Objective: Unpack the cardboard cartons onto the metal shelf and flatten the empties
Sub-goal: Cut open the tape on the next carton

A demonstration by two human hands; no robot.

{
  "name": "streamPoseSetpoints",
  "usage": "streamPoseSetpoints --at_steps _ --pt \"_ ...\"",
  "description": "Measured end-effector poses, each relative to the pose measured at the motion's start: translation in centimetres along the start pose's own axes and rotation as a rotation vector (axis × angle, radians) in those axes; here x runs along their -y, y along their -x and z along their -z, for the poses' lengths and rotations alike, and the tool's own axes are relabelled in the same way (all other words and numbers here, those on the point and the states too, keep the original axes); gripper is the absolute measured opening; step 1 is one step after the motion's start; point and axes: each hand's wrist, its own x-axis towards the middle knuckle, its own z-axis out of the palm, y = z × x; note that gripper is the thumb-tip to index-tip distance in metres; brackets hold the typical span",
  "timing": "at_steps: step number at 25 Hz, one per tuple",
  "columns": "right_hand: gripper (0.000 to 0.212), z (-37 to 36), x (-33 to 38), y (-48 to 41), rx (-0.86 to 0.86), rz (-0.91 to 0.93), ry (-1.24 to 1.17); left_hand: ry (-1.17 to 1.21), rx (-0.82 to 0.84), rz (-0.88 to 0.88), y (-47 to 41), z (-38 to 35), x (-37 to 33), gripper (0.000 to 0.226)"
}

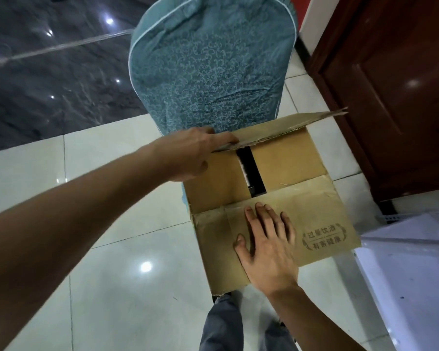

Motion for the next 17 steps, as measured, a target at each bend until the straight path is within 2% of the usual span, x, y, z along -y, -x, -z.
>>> streamPoseSetpoints --at_steps 3,5,7,9,12,17 --pt "0.062 -0.2 0.0 0.0 -0.012 -0.001 -0.009 -0.217 -0.41 0.017 0.5 -1.3 -0.5 0.061" --pt "0.062 -0.3 -0.1 0.1 -0.023 0.001 -0.01 -0.386 -0.728 0.015 0.8 -2.3 -0.5 0.041" --pt "0.061 -0.3 -0.2 0.1 -0.033 0.003 0.002 -0.473 -0.91 0.018 0.6 -3.3 0.3 0.027" --pt "0.061 -0.4 -0.2 0.1 -0.038 0.003 0.007 -0.524 -0.881 0.098 0.4 -4.7 1.1 0.032" --pt "0.062 -0.6 -0.1 0.2 -0.045 0.005 0.008 -0.448 -0.636 0.174 -0.1 -7.6 2.7 0.057" --pt "0.061 -0.8 -0.1 0.3 -0.078 0.017 -0.002 -0.313 -0.417 0.134 -1.6 -13.2 4.3 0.06"
